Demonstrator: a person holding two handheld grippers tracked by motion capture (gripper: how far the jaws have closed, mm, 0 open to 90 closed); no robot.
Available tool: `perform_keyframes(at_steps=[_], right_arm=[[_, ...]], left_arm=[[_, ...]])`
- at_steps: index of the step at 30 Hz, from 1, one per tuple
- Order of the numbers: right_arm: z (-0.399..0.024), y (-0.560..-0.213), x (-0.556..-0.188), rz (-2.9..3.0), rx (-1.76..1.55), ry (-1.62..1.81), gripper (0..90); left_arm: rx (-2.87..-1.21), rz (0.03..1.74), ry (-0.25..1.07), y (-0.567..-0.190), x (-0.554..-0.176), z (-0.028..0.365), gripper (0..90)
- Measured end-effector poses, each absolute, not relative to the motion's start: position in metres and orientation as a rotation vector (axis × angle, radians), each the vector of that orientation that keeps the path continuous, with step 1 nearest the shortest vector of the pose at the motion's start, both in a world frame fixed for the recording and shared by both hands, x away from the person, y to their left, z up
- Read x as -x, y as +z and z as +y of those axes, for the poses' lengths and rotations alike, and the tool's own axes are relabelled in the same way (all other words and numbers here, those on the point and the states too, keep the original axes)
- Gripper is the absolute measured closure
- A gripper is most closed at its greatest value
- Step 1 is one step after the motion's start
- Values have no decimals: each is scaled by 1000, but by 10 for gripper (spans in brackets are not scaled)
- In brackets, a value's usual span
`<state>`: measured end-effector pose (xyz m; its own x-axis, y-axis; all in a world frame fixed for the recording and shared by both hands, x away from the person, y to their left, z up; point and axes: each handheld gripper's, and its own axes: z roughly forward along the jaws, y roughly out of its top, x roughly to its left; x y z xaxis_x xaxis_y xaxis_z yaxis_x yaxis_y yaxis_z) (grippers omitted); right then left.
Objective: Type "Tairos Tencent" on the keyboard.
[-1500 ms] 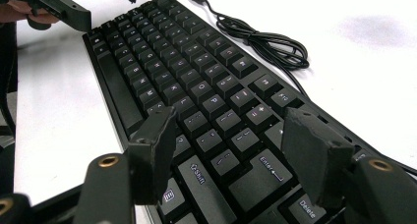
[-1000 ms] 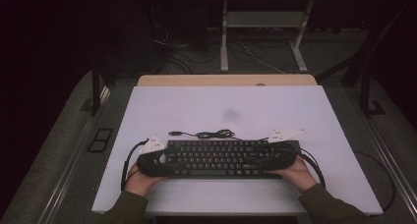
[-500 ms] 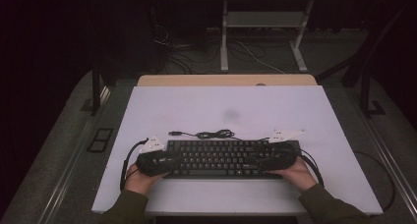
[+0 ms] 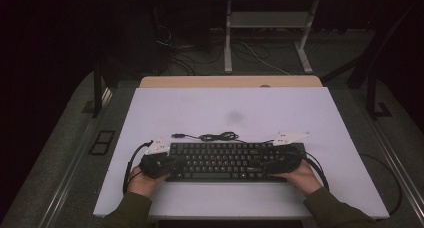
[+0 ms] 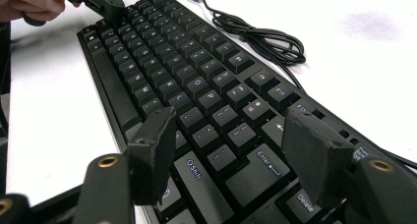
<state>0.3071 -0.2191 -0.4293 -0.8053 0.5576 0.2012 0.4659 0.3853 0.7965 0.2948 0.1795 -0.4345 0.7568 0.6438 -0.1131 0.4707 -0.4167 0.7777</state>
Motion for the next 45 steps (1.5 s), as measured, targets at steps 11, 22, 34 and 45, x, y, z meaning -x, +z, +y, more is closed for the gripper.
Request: perform_keyframes(at_steps=[11, 22, 34, 45], right_arm=[[-219, -429, -307, 2527, -944, 1405, 373], [-218, -429, -307, 2525, -940, 1404, 373], [-219, -430, -307, 2525, -937, 1403, 374], [-219, -429, -307, 2523, -938, 1407, 374]], left_arm=[[-2104, 839, 258, -436, -296, 178, 888], [-2130, 828, 256, -437, -296, 178, 888], [-2123, 831, 252, -437, -296, 177, 888], [-2103, 836, 249, -435, -296, 178, 876]])
